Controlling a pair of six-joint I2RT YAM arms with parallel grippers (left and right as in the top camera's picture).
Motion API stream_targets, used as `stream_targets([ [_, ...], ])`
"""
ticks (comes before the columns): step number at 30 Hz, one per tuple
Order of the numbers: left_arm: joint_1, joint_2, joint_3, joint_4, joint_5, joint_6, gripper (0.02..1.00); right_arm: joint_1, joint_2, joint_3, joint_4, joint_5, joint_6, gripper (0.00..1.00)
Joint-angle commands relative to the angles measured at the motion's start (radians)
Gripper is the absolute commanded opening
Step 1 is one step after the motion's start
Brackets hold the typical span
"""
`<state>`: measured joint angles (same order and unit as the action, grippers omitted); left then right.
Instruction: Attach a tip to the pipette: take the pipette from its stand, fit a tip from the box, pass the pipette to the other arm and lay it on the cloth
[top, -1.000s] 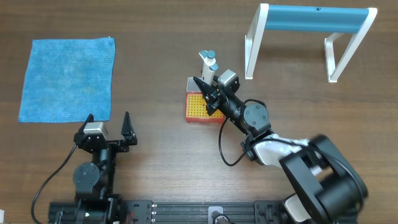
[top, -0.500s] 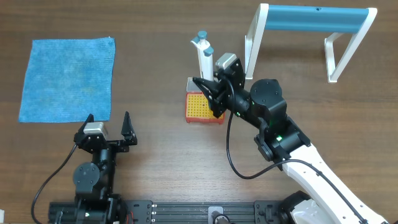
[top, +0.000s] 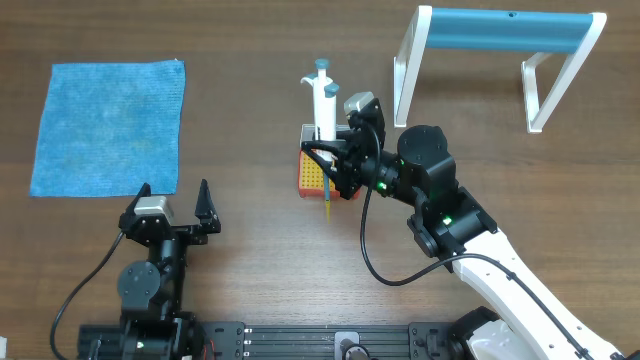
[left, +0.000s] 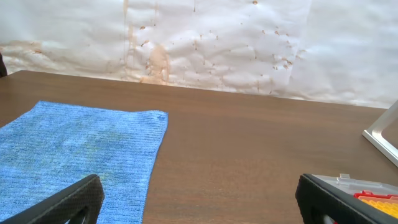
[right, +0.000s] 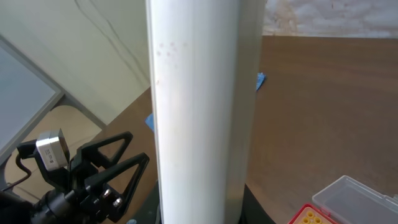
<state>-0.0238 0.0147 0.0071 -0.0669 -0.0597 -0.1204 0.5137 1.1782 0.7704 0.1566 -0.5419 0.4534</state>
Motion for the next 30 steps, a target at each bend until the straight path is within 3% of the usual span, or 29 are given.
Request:
stream_targets([
  [1, 0.003, -0.005, -0.002, -0.005, 0.02, -0.009, 0.998, 0.0, -0.003, 0.005, 0.005, -0.028, 0.026, 0.08],
  [3, 0.003, -0.005, -0.002, -0.004, 0.19, -0.147, 0.996, 0.0, -0.003, 0.005, 0.006, -0.028, 0.026, 0.082],
  [7, 0.003, -0.005, -0.002, 0.018, 0.521, -0.825, 0.996, 0.0, -0.003, 0.005, 0.009, -0.029, 0.044, 0.08],
  [9, 0.003, -0.005, -0.002, 0.019, 0.58, -0.978, 0.996, 0.0, -0.003, 0.005, 0.008, -0.042, 0.043, 0.08],
  [13, 0.003, -0.005, -0.002, 0.023, 0.502, -1.035, 0.998, 0.0, -0.003, 0.005, 0.016, -0.044, 0.043, 0.084],
  [17, 0.004, -0.005, -0.002, 0.064, 0.409, -1.203, 0.996, 0.0, -0.003, 0.005, 0.014, -0.054, 0.056, 0.08],
  [22, 0.004, -0.005, -0.002, 0.069, 0.212, -1.235, 0.928, 0.0, -0.003, 0.005, 0.013, -0.077, 0.055, 0.08],
  [24, 0.004, -0.005, -0.002, 0.056, 0.181, -1.262, 0.996, 0.0, -0.003, 0.005, 0.012, -0.099, 0.055, 0.08],
  [30, 0.004, -0.003, -0.002, 0.151, 0.13, -1.314, 0.996, 0.0, -0.003, 0.005, 0.009, -0.099, 0.055, 0.08],
])
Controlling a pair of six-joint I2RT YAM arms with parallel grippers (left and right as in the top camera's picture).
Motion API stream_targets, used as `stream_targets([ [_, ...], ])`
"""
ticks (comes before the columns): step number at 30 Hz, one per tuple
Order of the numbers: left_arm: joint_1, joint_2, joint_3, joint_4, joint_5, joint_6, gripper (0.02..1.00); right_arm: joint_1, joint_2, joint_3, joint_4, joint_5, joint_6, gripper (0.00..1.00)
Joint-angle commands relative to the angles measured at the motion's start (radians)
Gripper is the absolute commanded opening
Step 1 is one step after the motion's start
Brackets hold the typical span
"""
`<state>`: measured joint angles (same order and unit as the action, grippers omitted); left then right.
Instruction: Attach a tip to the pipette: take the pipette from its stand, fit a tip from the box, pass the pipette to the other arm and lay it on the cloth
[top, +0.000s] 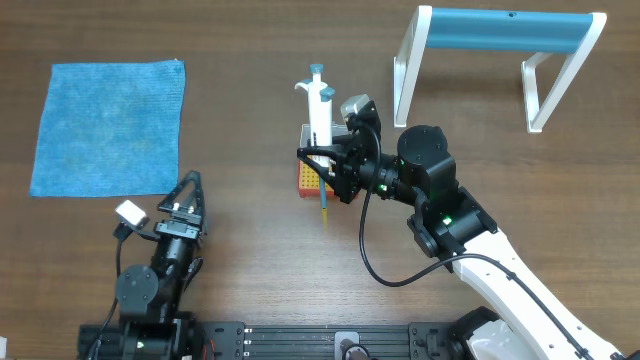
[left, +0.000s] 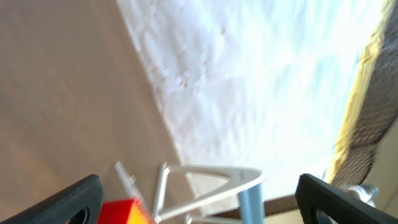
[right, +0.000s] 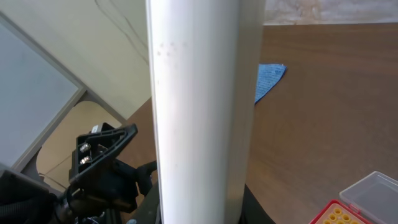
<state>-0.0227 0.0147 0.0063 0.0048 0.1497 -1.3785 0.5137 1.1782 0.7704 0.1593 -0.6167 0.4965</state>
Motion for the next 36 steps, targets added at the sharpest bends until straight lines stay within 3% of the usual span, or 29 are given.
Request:
stream_targets([
  [1, 0.003, 0.002, -0.001, 0.108, -0.077, -0.09, 0.998, 0.0, -0.003, 0.005, 0.006, -0.024, 0.012, 0.08],
  [8, 0.003, 0.164, 0.0, 0.393, -0.044, -0.11, 0.998, 0.0, -0.003, 0.005, 0.006, -0.024, 0.012, 0.08],
  [14, 0.003, 0.514, 0.139, 0.608, 0.024, -0.097, 1.0, 0.0, -0.003, 0.005, 0.006, -0.024, 0.012, 0.08],
  [17, 0.003, 0.757, 0.314, 0.667, 0.172, 0.001, 1.0, 0.0, -0.003, 0.005, 0.006, -0.024, 0.012, 0.077],
  [19, 0.003, 0.917, 0.451, 0.67, 0.348, 0.081, 1.0, 0.0, -0.003, 0.005, 0.006, -0.024, 0.013, 0.08],
  [21, 0.003, 1.061, 0.574, 0.669, 0.573, 0.159, 1.0, 0.0, -0.003, 0.005, 0.006, -0.024, 0.013, 0.082],
  [22, 0.003, 1.151, 0.648, 0.67, 0.731, 0.193, 0.998, 0.0, -0.003, 0.005, 0.006, -0.024, 0.016, 0.082],
  [25, -0.003, 1.325, 0.781, 0.67, 1.033, 0.21, 1.0, 0.0, -0.003, 0.005, 0.006, -0.024, 0.027, 0.082],
  [29, -0.028, 1.454, 0.84, 0.776, 1.168, 0.208, 0.998, 0.0, -0.003, 0.005, 0.007, -0.024, 0.031, 0.082],
  [36, -0.109, 1.474, 0.839, 1.083, 1.178, 0.206, 0.996, 0.0, -0.003, 0.005, 0.007, -0.024, 0.08, 0.08],
])
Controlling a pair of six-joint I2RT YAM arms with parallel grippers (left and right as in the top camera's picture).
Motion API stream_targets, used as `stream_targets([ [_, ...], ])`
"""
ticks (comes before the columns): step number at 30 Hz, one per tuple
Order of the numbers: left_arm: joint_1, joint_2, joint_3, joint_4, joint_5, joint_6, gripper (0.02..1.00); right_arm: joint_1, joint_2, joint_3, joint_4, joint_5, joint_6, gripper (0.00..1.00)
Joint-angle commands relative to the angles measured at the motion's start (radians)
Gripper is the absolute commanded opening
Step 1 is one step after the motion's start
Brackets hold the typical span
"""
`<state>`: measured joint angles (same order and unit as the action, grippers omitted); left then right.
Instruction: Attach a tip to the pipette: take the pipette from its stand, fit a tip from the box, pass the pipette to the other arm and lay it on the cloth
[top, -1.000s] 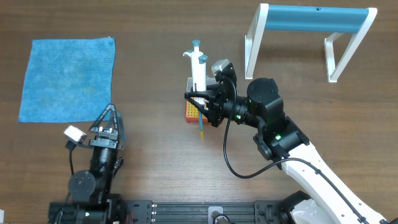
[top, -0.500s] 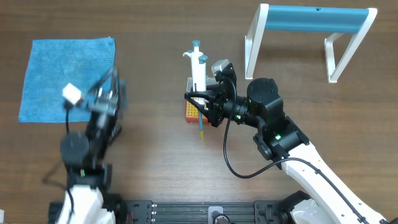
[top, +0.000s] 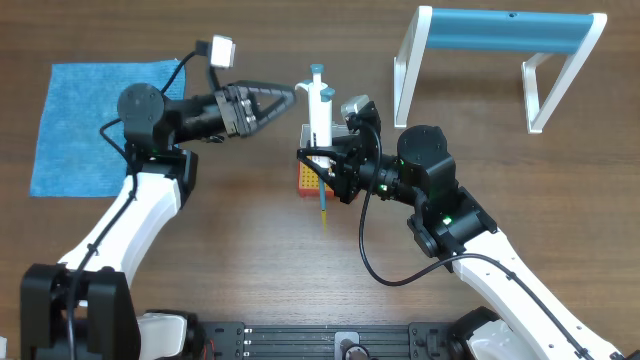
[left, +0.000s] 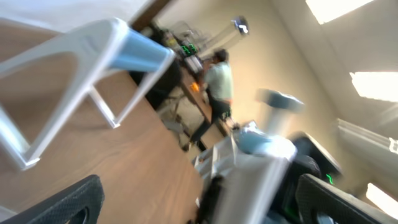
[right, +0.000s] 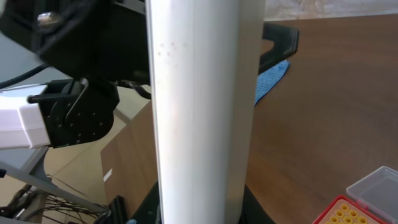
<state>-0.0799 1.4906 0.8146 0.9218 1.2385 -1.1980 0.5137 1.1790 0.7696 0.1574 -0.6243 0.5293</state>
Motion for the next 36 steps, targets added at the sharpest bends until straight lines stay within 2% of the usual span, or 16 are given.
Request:
stream_targets([
  [1, -0.06, -0.002, 0.031, 0.196, 0.084, 0.025, 0.996, 0.0, -0.003, 0.006, 0.009, -0.018, 0.048, 0.082],
  [3, -0.073, -0.002, 0.031, 0.224, 0.077, 0.026, 0.996, 0.0, -0.003, 0.006, 0.013, -0.032, 0.064, 0.08],
  [8, -0.101, -0.002, 0.031, 0.223, 0.077, 0.029, 0.998, 0.0, -0.003, 0.006, 0.091, -0.15, 0.102, 0.082],
  [14, -0.112, -0.002, 0.031, 0.223, 0.072, 0.029, 0.991, 0.0, -0.003, 0.006, 0.091, -0.204, 0.149, 0.082],
  [15, -0.112, -0.002, 0.031, 0.223, 0.072, 0.029, 0.849, 0.0, -0.003, 0.006, 0.091, -0.205, 0.156, 0.082],
  [16, -0.112, -0.002, 0.031, 0.223, 0.071, 0.029, 0.43, 0.0, -0.003, 0.006, 0.091, -0.208, 0.155, 0.082],
  [17, -0.112, -0.002, 0.031, 0.223, 0.071, 0.029, 0.237, 0.0, -0.003, 0.006, 0.091, -0.207, 0.155, 0.086],
  [18, -0.112, -0.002, 0.031, 0.223, 0.071, 0.029, 0.106, 0.0, -0.003, 0.006, 0.091, -0.207, 0.155, 0.08],
  [19, -0.112, -0.002, 0.031, 0.223, 0.071, 0.029, 0.027, 0.0, -0.003, 0.006, 0.091, -0.207, 0.155, 0.08],
  [25, -0.112, -0.002, 0.031, 0.223, 0.068, 0.029, 0.027, 0.0, -0.003, 0.006, 0.091, -0.207, 0.155, 0.08],
  [31, -0.112, -0.001, 0.031, 0.216, 0.019, 0.029, 0.029, 0.0, -0.003, 0.006, 0.091, -0.207, 0.155, 0.082],
  [32, -0.112, -0.001, 0.031, 0.216, 0.018, 0.029, 0.031, 0.0, -0.003, 0.006, 0.091, -0.207, 0.155, 0.347],
  [33, -0.112, -0.001, 0.031, 0.211, 0.018, 0.029, 0.027, 0.0, -0.003, 0.006, 0.091, -0.207, 0.154, 0.895],
  [36, -0.11, 0.0, 0.031, 0.089, 0.012, 0.05, 0.029, -0.003, -0.003, 0.006, 0.081, -0.206, 0.142, 0.897],
])
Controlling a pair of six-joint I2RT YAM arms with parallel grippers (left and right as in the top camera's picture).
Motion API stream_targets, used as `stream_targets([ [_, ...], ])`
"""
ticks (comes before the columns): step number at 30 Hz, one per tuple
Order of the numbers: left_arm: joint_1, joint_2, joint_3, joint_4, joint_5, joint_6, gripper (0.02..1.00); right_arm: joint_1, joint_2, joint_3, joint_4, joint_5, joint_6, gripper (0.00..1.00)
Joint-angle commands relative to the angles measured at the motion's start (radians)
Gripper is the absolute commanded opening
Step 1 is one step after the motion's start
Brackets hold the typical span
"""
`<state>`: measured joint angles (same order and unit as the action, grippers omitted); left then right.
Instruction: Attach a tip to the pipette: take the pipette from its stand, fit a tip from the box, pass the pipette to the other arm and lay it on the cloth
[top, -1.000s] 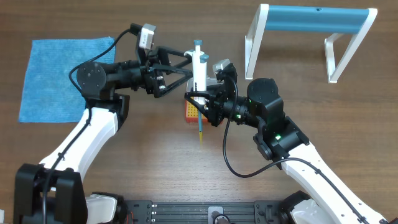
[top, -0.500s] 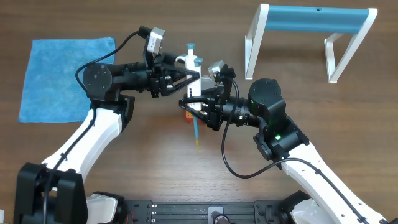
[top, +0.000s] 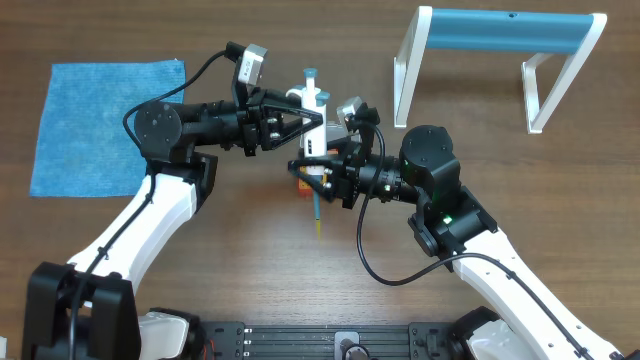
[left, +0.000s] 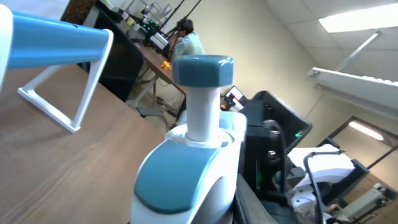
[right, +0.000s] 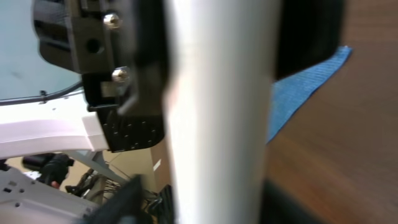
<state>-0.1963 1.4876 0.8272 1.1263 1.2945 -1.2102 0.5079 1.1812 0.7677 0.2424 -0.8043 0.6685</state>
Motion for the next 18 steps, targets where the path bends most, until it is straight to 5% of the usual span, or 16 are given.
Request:
stream_targets([
  [1, 0.006, 0.003, 0.018, -0.193, -0.06, 0.105, 0.029, -0.002, -0.006, 0.008, -0.017, -0.026, 0.003, 0.895],
  [6, 0.028, 0.004, 0.018, -0.616, -0.253, 0.302, 0.027, -0.093, -0.006, 0.008, -0.175, -0.028, -0.019, 0.895],
  [9, 0.055, 0.004, 0.018, -0.702, -0.343, 0.33, 0.029, -0.174, -0.007, 0.008, -0.263, -0.028, -0.096, 0.895],
  [18, 0.169, 0.001, 0.021, -0.829, -0.332, 0.426, 0.029, -0.408, -0.038, 0.008, -0.295, -0.059, -0.147, 0.897],
])
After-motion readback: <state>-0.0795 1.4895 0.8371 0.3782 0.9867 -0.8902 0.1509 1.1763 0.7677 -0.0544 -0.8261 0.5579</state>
